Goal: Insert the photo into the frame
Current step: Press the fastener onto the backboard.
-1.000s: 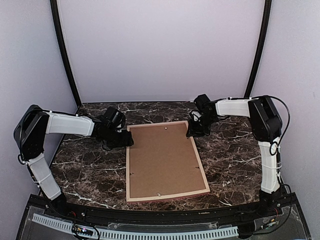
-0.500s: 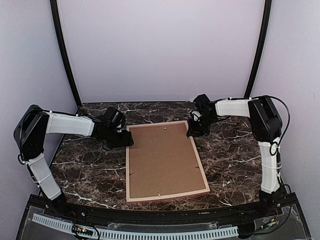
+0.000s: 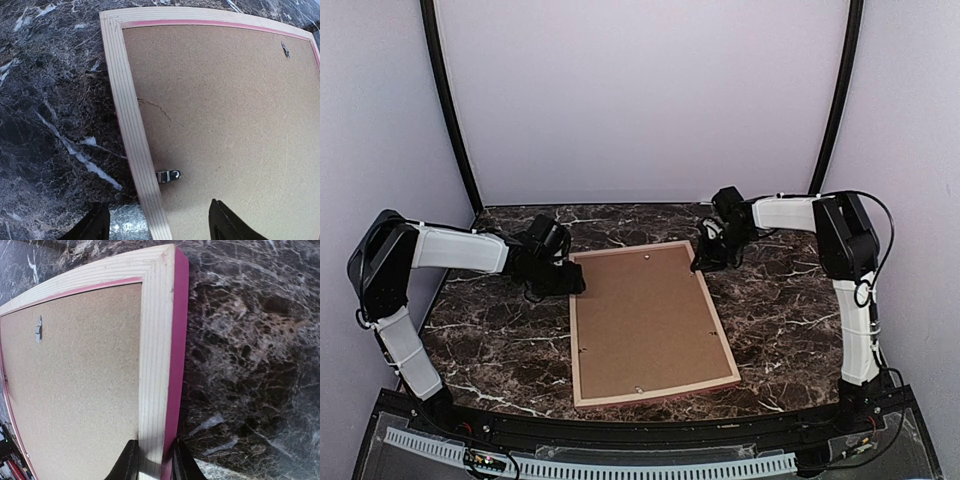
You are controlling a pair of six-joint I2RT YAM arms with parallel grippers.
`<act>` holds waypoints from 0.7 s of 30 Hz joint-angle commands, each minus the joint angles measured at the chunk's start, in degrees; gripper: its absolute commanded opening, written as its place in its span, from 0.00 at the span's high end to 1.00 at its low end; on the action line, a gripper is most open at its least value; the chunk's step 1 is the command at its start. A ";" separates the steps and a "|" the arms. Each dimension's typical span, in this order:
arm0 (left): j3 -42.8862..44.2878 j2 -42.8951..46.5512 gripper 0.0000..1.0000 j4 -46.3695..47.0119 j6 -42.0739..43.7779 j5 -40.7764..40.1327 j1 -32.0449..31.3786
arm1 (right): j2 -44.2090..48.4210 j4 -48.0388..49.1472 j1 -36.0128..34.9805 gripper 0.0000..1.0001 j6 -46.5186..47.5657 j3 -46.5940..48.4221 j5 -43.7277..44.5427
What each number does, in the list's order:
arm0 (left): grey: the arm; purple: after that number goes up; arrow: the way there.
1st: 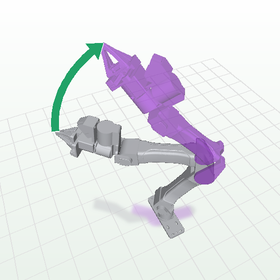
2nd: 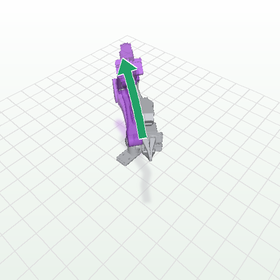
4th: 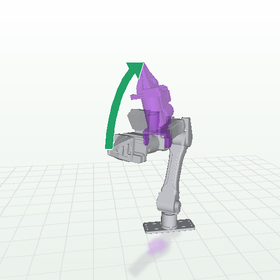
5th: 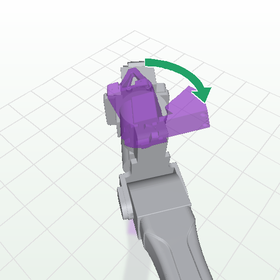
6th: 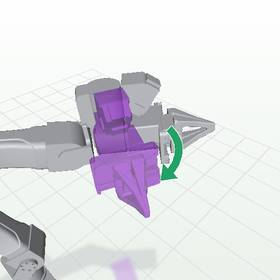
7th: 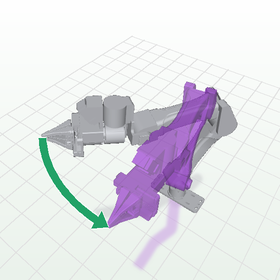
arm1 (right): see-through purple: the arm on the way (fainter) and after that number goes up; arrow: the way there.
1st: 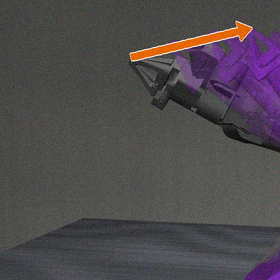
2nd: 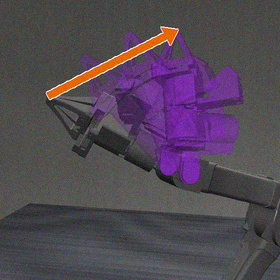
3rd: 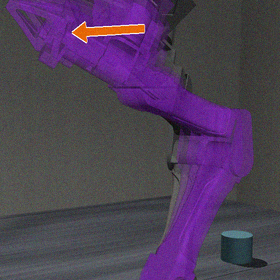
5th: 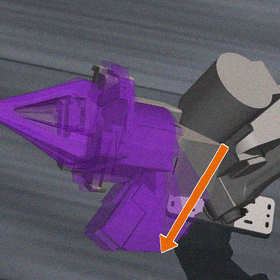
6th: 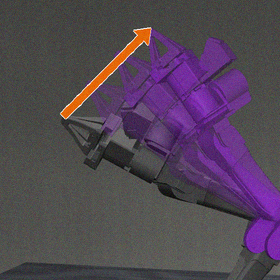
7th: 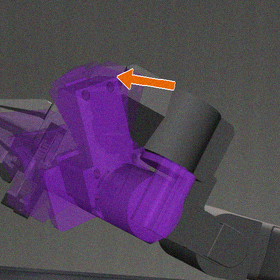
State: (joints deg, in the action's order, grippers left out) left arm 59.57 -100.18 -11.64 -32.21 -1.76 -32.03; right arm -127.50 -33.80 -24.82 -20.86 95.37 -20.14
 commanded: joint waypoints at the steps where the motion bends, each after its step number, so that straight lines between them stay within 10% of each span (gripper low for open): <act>1: -1.26 2.27 0.30 -0.30 0.57 -1.10 0.24 | -6.64 -5.96 0.75 0.89 8.82 1.70 -4.91; 12: -1.43 1.34 0.26 -1.53 0.45 -2.27 0.21 | -3.02 -5.54 1.23 0.61 3.61 1.74 0.81; 21: -0.62 -1.00 0.25 -1.15 0.68 -1.72 0.22 | -1.08 -4.94 -1.56 0.61 -1.87 -1.12 10.33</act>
State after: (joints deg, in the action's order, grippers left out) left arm 59.07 -100.42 -12.08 -32.12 -3.14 -32.03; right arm -127.81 -35.22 -25.21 -19.51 97.01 -18.79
